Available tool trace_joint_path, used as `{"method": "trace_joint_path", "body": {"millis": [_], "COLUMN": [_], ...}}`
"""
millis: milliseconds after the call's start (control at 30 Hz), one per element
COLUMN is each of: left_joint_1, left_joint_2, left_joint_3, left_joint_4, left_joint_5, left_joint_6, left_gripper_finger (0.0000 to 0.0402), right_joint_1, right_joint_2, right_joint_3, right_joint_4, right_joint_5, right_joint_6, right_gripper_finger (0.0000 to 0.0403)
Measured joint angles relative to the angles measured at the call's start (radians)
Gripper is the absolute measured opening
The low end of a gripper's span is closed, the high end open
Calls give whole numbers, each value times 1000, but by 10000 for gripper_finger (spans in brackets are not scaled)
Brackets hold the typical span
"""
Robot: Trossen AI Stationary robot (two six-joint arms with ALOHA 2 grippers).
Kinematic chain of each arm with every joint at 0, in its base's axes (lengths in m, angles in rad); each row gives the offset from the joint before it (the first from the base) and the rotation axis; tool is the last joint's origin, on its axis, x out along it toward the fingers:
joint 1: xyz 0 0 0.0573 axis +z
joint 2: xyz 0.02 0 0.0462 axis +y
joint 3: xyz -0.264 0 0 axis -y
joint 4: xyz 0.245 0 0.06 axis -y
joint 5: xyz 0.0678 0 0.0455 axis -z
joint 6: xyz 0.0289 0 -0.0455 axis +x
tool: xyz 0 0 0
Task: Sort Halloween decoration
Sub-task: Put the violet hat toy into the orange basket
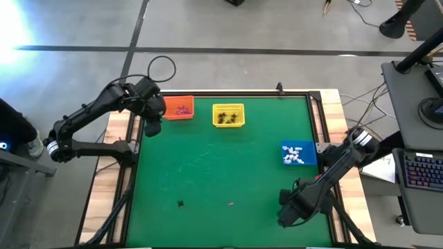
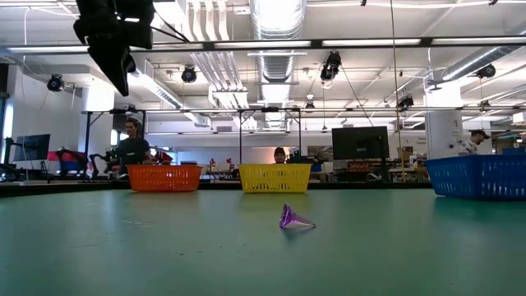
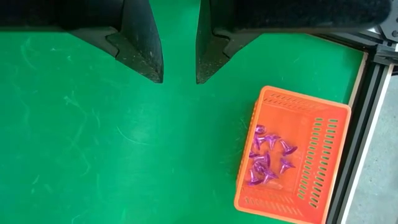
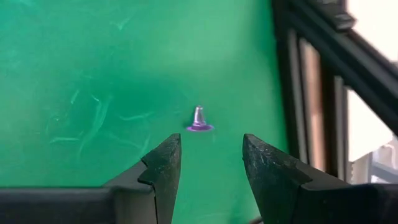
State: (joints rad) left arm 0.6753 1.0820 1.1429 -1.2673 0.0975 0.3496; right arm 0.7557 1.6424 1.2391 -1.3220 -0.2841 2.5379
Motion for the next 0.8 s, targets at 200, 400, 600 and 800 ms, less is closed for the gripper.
{"method": "trace_joint_path", "body": {"millis": [200,400,600,800], "left_joint_1": [0,0,0,0], "left_joint_2": [-6,-6,-6,-6], "left_joint_3": [0,0,0,0], "left_joint_4": [-9,-12,-15,-14], "left_joint_5": [0,0,0,0], "left_joint_6": [-3,-6,-18,-18], "left_gripper_finger": [77,77,77,77], "right_joint_1": [1,1,4,6], "right_joint_2": [-68,-70,-56,-56], "right_joint_3": [-166,-233,-245,-246], "right_joint_4": [205,340,368,362], "right_joint_5": [19,17,-22,-41], "right_joint_6": [3,3,3,3], "right_gripper_finger": [164,164,164,164]}}
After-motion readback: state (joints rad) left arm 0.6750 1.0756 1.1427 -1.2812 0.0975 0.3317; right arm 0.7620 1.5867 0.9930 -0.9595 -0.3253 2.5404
